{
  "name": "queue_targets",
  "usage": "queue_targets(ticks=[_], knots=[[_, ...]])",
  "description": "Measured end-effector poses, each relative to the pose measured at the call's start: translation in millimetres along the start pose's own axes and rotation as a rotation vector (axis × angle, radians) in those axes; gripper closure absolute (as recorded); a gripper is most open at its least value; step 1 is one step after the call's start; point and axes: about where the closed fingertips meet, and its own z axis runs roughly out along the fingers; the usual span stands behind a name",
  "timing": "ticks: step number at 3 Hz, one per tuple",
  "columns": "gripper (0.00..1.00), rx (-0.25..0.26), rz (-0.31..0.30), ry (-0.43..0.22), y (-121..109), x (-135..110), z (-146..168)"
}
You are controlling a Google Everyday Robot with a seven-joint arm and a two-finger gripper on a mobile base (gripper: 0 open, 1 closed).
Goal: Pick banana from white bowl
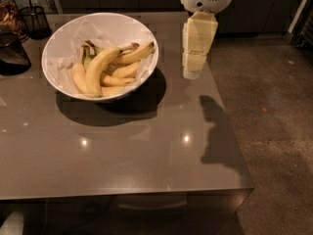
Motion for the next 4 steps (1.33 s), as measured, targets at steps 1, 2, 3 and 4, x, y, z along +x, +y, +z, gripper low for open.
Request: queue_targets(ticks=[1,2,3,4], knots=[[0.0,0.042,-0.026,-0.027,-5,-8,-1],[0.0,0.063,-0.163,-0.051,-23,-50,12],[0.0,0.033,-0.311,-0.048,-38,-94,38],[0.0,0.005,-0.44,-0.015,-50,-128,64]])
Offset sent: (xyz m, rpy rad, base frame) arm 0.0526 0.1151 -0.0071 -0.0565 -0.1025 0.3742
